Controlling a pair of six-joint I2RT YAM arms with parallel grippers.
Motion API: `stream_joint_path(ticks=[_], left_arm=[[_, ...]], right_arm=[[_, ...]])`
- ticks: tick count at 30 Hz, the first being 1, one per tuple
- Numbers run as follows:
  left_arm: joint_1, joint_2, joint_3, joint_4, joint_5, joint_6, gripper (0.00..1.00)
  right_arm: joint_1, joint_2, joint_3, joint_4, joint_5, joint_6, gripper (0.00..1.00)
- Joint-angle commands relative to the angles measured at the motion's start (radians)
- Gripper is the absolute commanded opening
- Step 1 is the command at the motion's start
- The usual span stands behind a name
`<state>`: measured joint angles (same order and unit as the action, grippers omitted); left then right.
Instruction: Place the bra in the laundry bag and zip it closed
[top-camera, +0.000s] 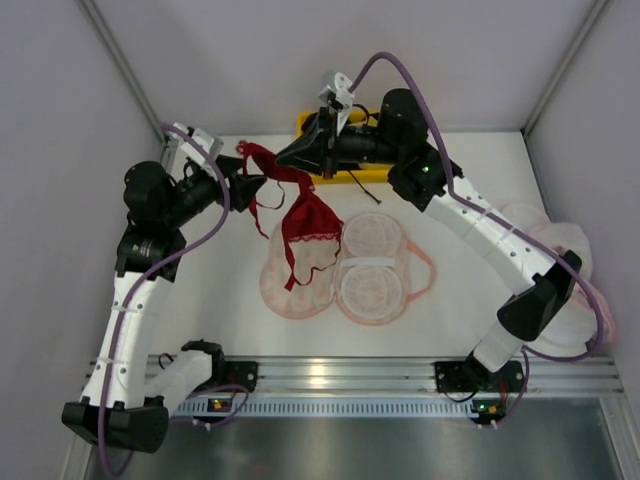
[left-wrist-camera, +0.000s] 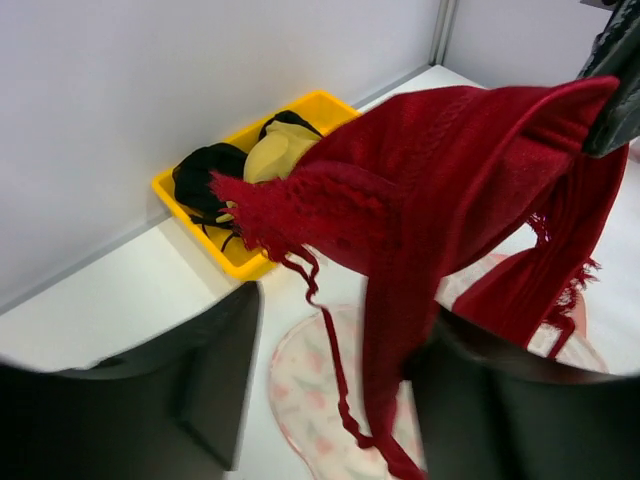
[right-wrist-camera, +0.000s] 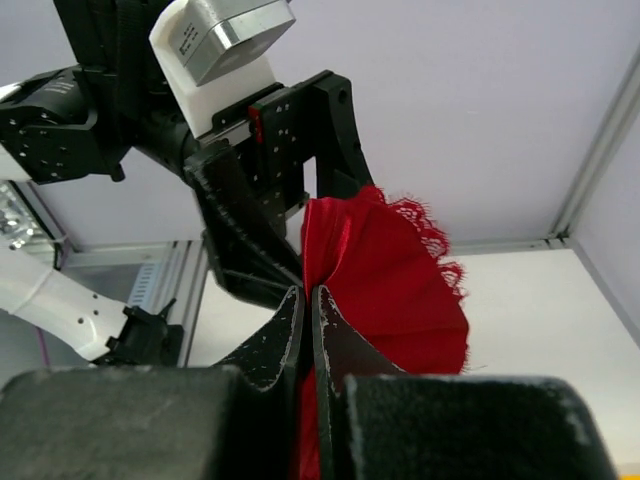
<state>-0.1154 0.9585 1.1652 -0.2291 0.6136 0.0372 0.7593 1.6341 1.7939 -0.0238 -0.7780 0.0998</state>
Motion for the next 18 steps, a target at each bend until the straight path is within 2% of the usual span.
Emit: stream_joint_path(ticks=[1,3,5,7,12,13,14,15,17,18], left_arm=[[0.005,-0.004,0.051,0.033,0.037,0.021,0.57],[0.005,-0.001,0.065,0.033,0.079,0.012,0.48],[0.005,-0.001,0.070,0.027,0.095,0.007,0.29],[0.005,-0.009,0.076,0.010,0.075,0.010,0.00],[0.005,0.023,0.131,-0.026,-0.023,-0.020,0.00],[0.005,0.034,0.137,-0.029,-0.028,-0.029,0.00],[0.005,0.042,0.142,-0.029,-0.031,-0.034,0.00],[0.003,0.052,0.152,-0.032,-0.037,-0.034,0.00],[0.003,0.094,0.171,-0.077,-0.072,-0.066,0.00],[0.002,0.127,0.198,-0.096,-0.089,-0.071,0.00]], right_arm=[[0.015,0.020,-0.001,0.064,-0.067,0.051,0.00],[0.014,0.032,-0.005,0.062,-0.070,0.060,0.00],[0.000,0.044,-0.014,0.073,-0.061,0.070,0.00],[-0.017,0.055,-0.025,0.099,-0.049,0.115,0.00],[-0.081,0.128,-0.022,0.157,-0.018,0.156,0.01],[-0.090,0.142,-0.016,0.159,-0.020,0.164,0.04],[-0.092,0.173,-0.005,0.165,-0.020,0.170,0.08],[-0.092,0.190,0.004,0.168,-0.018,0.179,0.28],[-0.092,0.236,0.042,0.145,-0.001,0.204,0.46],[-0.095,0.245,0.053,0.098,0.012,0.202,0.69]])
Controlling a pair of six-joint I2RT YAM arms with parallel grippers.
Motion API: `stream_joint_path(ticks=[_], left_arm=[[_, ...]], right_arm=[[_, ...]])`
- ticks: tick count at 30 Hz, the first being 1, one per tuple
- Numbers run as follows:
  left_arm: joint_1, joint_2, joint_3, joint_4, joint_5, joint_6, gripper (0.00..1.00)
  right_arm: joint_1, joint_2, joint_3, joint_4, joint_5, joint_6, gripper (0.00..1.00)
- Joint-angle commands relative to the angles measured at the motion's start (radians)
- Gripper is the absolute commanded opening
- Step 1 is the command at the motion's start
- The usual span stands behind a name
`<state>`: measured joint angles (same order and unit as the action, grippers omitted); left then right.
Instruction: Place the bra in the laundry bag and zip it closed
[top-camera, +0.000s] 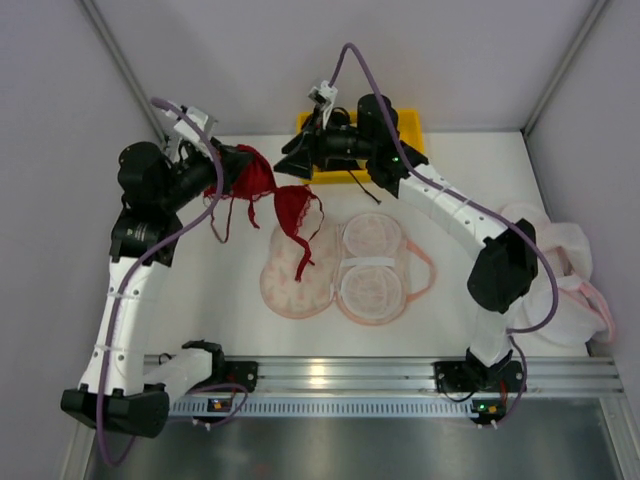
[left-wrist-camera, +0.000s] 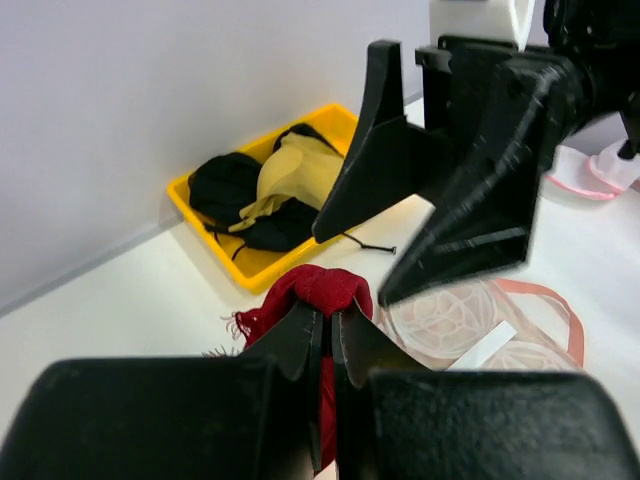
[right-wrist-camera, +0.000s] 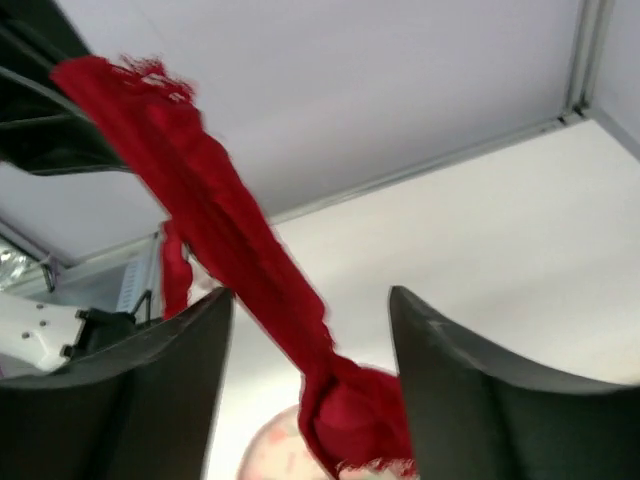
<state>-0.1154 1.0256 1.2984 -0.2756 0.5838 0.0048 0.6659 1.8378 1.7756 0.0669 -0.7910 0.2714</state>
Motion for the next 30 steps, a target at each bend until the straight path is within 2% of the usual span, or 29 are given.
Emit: stream_joint_path(ticks=[1,3,5,10,14,21,30], left_arm=[[0.000,0.077,0.076,-0.068,-0.077,-0.045,0.00],[-0.001,0.111,0.099,-0.100,-0.087,-0.040,0.00],[-0.003,0.119,0.096,-0.099,-0.078,-0.040,0.00],[-0.007,0.143,0.099,-0.099,-0.071,-0.051,0.00],[-0.007,0.145,0.108,-0.089,-0.058,-0.048,0.00],[-0.007,0.169,0.150,-0.091,-0.042,-0.074,0.00],[-0.007,0.197,0.197,-0.089,-0.041,-0.103,0.00]], right_arm=[[-0.005,0.044,0.073,-0.010,0.044,0.026,0.81],[-0.020,0.014,0.026,-0.025,0.091,0.008,0.91],[-0.032,-0.044,-0.084,-0.006,0.116,-0.026,0.91],[-0.008,-0.113,-0.293,0.031,0.064,-0.171,0.91],[0.018,-0.114,-0.476,0.161,0.082,-0.206,0.93],[0.037,0.011,-0.501,0.280,0.084,-0.169,0.98],[0.095,0.130,-0.479,0.407,0.157,-0.126,0.99]])
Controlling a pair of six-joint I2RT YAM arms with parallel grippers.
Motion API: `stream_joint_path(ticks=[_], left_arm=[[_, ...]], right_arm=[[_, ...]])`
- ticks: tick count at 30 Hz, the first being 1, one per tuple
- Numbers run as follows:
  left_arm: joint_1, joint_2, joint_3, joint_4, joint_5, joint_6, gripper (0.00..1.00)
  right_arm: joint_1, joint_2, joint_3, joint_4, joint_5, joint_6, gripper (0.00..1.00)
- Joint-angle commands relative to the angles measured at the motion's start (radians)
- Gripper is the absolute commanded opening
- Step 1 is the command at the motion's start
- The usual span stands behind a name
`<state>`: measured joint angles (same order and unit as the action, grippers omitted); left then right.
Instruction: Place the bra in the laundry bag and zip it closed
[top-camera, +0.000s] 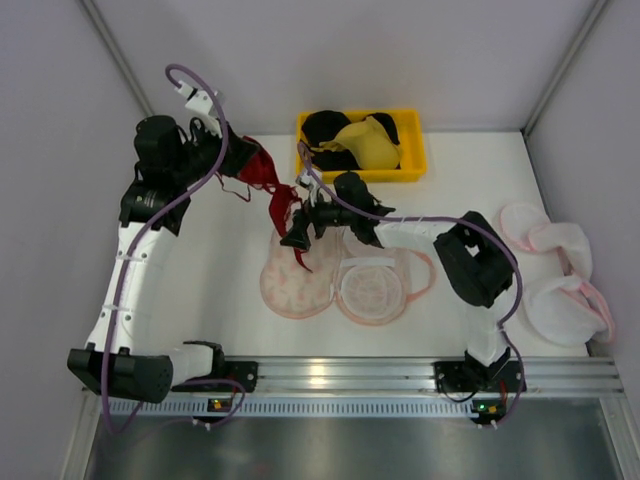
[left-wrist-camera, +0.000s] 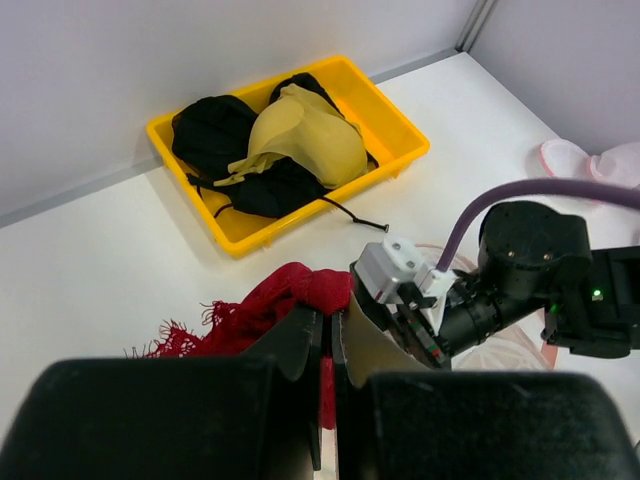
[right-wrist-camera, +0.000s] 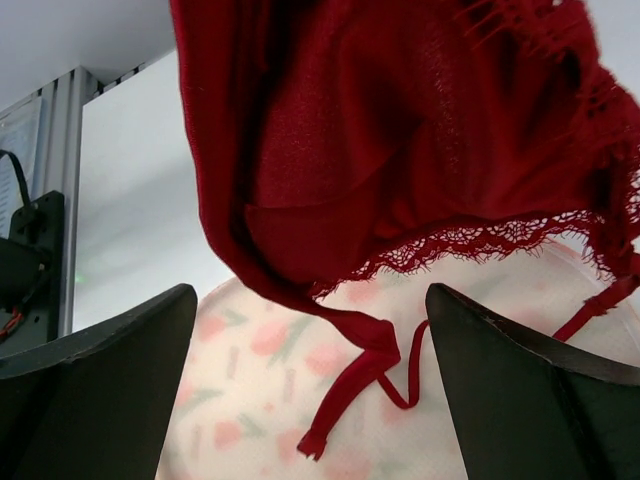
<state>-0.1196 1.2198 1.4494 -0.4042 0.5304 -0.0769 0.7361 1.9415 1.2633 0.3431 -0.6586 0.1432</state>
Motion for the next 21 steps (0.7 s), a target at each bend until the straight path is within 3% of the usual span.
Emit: stream_joint_path(ticks=[1,5,7,8,9,11,12,13,14,21], left_arm=[[-0.003,0.004,0.048,0.039,0.011,-0.021,0.00],[-0.002,0.006,0.054,0.039,-0.004,-0.023,0.00],[-0.002,0.007,0.054,0.038,-0.013,-0.030,0.00],[-0.002,0.010,0.052,0.038,-0.020,-0.035,0.00],[-0.002,0.010,0.051,0.038,-0.027,-0.038,0.00],[-0.002,0.014,0.052,0.038,-0.032,-0.038,0.00],[-0.002,0.012,0.051,0.038,-0.041,-0.035,0.00],[-0.002,0.012,0.051,0.038,-0.047,-0.029,0.00],[-0.002,0.009,0.049,0.038,-0.041,-0.023,0.00],[-0.002,0.018,0.025,0.041,0.058,0.005,0.00]], right_arm=[[0.035,0.055,0.059,0.138,0.043,0.007,0.98],[0.055,0.122,0.125,0.139,0.117,0.001,0.90],[0.055,0.146,0.143,0.129,0.131,-0.007,0.74],[0.054,0.151,0.143,0.122,0.128,-0.008,0.66],[0.054,0.148,0.139,0.117,0.122,-0.010,0.48],[0.048,0.126,0.124,0.093,0.096,-0.013,0.27],[0.045,0.113,0.116,0.076,0.093,-0.019,0.11],[0.031,0.071,0.096,0.062,0.094,-0.024,0.04],[0.022,0.047,0.088,0.018,0.096,-0.049,0.00],[-0.099,-0.165,0.114,-0.254,0.139,-0.252,0.00]])
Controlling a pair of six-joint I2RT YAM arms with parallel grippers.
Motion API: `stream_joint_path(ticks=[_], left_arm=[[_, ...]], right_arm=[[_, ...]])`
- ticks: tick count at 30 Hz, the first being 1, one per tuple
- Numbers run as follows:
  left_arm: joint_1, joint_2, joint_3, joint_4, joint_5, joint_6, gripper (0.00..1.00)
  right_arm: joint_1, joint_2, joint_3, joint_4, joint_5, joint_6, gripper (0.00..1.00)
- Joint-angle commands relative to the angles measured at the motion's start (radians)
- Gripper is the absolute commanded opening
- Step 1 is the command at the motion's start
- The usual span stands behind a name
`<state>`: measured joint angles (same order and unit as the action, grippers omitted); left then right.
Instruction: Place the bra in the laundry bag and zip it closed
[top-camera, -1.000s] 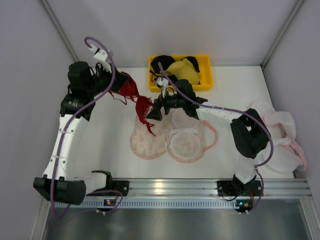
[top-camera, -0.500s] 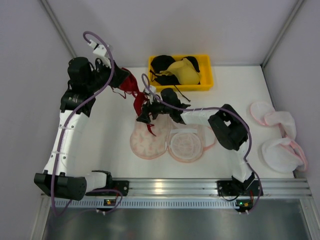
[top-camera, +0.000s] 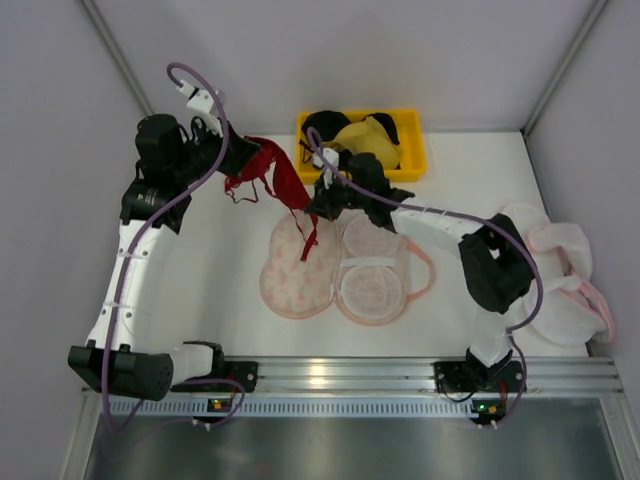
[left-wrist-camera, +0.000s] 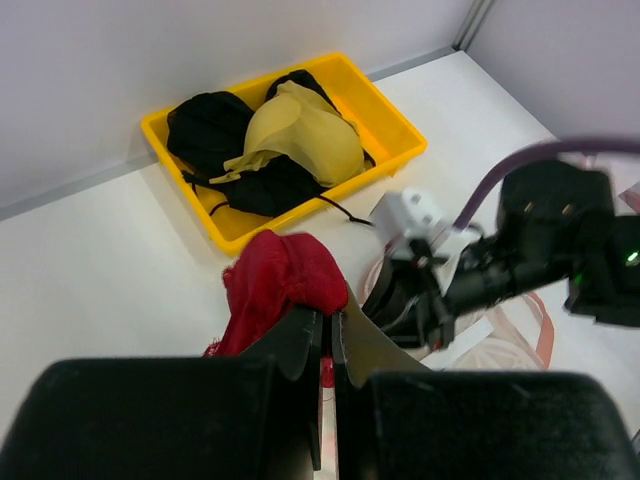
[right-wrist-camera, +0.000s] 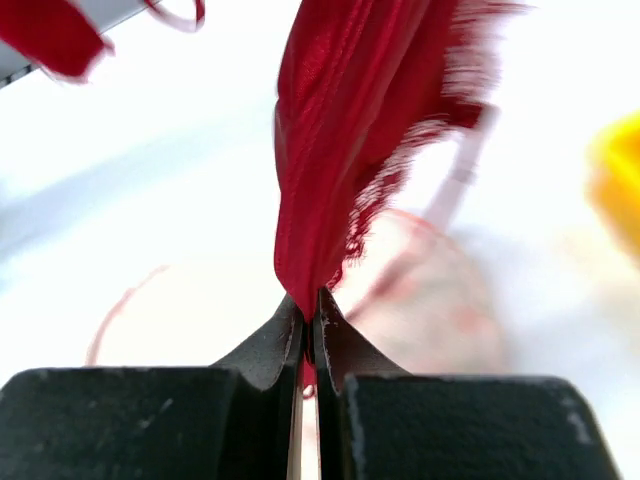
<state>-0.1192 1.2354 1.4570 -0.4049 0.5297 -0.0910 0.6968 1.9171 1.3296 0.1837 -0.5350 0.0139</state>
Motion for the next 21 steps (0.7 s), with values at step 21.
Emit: stream_joint_path(ticks=[21], left_arm=[[-0.177,0.475,0.129,0.250,0.223,0.332,0.01]], right_arm=[[-0.249,-0.808,-0.086,-0.921,0.247,-0.566,0.00]])
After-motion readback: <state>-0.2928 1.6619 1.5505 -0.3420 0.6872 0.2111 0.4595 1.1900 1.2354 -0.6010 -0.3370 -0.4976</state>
